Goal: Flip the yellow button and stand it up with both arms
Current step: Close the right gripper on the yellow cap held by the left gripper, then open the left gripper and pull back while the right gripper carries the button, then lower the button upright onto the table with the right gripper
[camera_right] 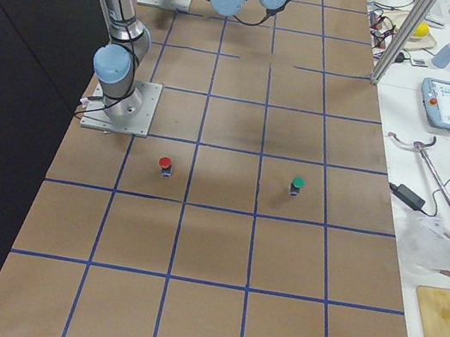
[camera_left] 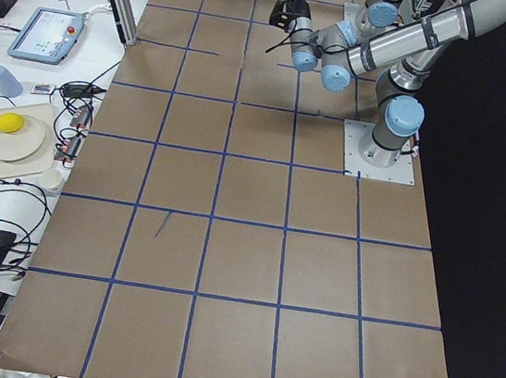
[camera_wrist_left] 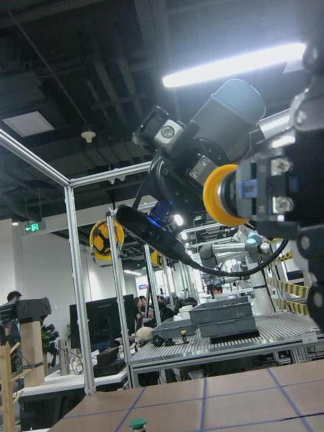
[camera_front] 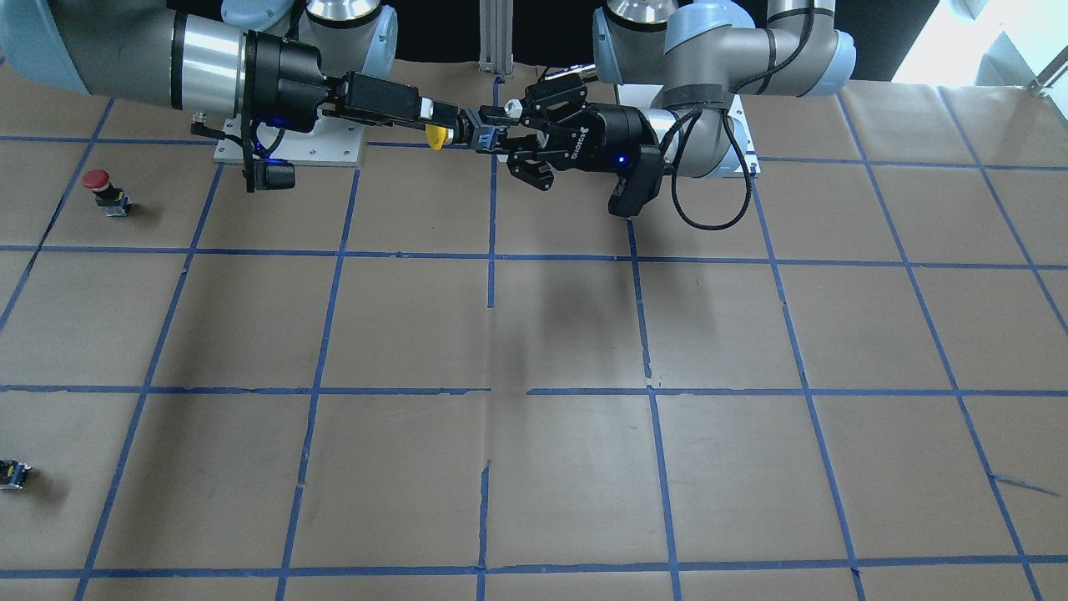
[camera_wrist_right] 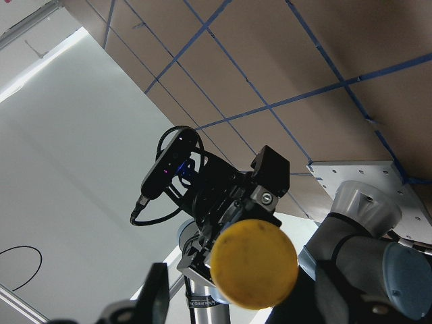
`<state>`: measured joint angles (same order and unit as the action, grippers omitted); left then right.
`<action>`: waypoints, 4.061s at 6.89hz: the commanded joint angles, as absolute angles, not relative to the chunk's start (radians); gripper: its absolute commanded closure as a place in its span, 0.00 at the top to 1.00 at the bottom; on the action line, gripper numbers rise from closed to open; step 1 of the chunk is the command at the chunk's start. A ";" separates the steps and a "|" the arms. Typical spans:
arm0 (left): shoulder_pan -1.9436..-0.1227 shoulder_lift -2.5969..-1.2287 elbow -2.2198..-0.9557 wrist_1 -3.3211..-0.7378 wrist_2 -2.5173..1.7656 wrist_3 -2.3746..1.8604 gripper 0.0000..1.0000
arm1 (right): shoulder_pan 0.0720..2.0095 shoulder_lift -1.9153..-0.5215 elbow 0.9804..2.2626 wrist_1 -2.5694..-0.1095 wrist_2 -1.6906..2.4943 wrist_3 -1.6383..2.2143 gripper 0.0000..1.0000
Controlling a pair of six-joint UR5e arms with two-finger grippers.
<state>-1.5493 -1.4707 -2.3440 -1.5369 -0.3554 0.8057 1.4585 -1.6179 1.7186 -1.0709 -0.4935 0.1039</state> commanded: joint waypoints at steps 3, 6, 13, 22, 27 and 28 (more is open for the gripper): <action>-1.548 -1.470 -2.338 -1.537 -0.357 0.804 0.05 | 1.454 -1.614 1.724 -1.074 -0.495 0.100 0.69; -1.548 -1.463 -2.342 -1.537 -0.359 0.804 0.05 | 1.454 -1.612 1.723 -1.078 -0.495 0.100 0.31; -1.545 -1.463 -2.333 -1.537 -0.357 0.793 0.99 | 1.450 -1.615 1.712 -1.091 -0.495 0.089 0.16; -1.331 -1.493 -2.051 -1.409 0.457 0.239 0.99 | 1.121 -1.624 1.759 -1.437 -1.486 -0.155 0.04; -1.357 -1.502 -1.959 -1.235 1.307 0.086 0.99 | 0.922 -1.620 1.893 -1.749 -1.641 0.220 0.02; -1.396 -1.499 -1.950 -1.235 1.378 0.086 0.99 | 0.881 -1.570 1.894 -1.776 -1.623 0.310 0.00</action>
<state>-1.3634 -1.5005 -1.9618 -1.2268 1.2695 0.0871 0.9234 -1.6084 1.8883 -1.7476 -1.6359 0.1940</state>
